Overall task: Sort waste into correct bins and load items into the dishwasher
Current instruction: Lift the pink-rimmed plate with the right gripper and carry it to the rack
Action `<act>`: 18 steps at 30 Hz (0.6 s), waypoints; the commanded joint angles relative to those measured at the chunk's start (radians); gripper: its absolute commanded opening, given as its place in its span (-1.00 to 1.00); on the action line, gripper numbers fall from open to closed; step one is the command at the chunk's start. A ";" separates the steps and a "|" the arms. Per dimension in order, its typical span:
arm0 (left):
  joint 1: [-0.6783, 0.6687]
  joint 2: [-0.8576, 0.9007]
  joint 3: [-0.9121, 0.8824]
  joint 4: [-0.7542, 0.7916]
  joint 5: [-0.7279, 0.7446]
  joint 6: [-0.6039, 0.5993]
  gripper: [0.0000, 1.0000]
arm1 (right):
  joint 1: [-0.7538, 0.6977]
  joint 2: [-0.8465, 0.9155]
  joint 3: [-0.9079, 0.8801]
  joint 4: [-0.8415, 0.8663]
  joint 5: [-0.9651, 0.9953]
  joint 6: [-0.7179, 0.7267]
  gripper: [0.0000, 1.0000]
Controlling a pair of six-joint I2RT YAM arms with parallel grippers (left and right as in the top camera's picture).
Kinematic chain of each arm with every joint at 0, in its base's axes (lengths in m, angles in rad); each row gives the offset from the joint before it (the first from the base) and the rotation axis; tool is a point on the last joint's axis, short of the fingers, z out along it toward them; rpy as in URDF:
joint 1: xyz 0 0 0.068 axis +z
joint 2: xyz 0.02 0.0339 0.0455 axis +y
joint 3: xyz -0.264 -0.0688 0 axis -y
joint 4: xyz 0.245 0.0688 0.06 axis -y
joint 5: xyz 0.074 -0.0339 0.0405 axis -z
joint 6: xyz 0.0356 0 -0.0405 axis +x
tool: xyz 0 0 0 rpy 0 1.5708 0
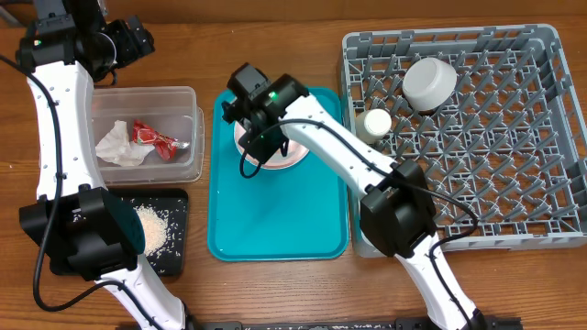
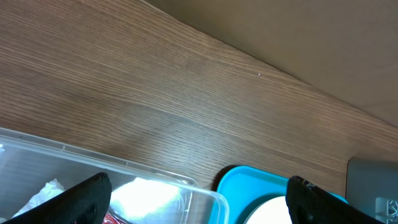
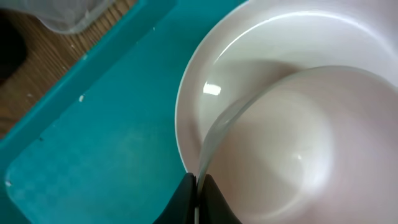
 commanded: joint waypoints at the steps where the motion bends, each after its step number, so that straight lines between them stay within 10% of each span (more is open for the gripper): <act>1: 0.006 0.007 0.023 0.005 -0.010 -0.010 0.82 | -0.042 -0.053 0.152 -0.045 -0.017 0.003 -0.92; 18: 0.003 0.007 0.023 0.001 -0.009 -0.011 1.00 | -0.570 -0.195 0.404 -0.345 -0.563 0.034 -0.92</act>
